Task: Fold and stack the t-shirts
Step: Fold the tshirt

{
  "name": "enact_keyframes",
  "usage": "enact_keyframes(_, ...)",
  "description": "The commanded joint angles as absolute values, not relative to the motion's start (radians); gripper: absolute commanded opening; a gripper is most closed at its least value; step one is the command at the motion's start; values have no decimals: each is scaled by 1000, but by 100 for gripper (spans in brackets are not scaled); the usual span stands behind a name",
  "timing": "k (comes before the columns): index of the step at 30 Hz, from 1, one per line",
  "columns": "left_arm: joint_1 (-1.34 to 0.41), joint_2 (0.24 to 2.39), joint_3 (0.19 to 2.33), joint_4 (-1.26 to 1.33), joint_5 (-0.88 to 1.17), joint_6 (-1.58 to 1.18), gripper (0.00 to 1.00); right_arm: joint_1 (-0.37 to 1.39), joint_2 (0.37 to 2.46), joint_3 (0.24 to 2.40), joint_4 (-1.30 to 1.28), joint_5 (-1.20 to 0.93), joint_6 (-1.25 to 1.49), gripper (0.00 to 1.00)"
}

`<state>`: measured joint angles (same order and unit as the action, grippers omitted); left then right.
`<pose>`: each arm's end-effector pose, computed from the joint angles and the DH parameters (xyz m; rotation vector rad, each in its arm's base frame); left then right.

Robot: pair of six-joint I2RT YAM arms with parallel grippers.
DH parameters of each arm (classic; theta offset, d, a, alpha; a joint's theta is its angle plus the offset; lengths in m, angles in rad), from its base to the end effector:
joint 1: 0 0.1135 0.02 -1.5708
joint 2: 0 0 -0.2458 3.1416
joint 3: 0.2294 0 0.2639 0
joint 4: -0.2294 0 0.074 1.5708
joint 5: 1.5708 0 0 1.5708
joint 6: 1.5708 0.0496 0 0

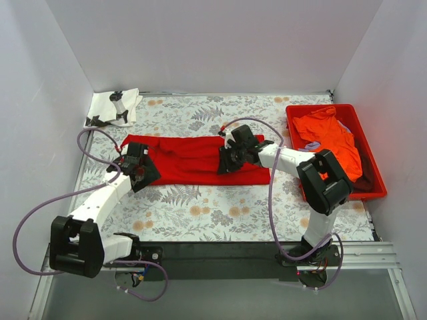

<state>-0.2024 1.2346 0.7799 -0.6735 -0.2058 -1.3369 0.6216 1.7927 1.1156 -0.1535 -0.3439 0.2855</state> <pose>0.2456 -0.0401 0.1758 -1.4896 2.2225 -0.2204 0.3101 0.2427 0.1499 -0.5843 2.4369 0.8154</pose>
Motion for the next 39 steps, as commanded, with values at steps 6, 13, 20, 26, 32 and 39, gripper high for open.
enact_keyframes(6, -206, 1118, 672, -514, -209, -1325, 57, 713, 1925, 1265, -84, -367, 336, 28)
enact_keyframes(13, -206, 1126, 667, -476, -218, -1322, 57, 729, 2008, 1330, -87, -319, 347, 28)
enact_keyframes(20, -206, 1114, 664, -468, -222, -1319, 57, 707, 2048, 1410, -100, -174, 316, 31)
enact_keyframes(26, -206, 1117, 667, -468, -224, -1318, 56, 634, 2080, 1457, -121, -83, 293, 32)
enact_keyframes(32, -196, 1106, 666, -483, -259, -1338, 56, 562, 1978, 1393, -137, -107, 296, 33)
enact_keyframes(39, -54, 1107, 663, -512, -239, -1402, 60, 499, 1731, 1114, -132, -215, 324, 38)
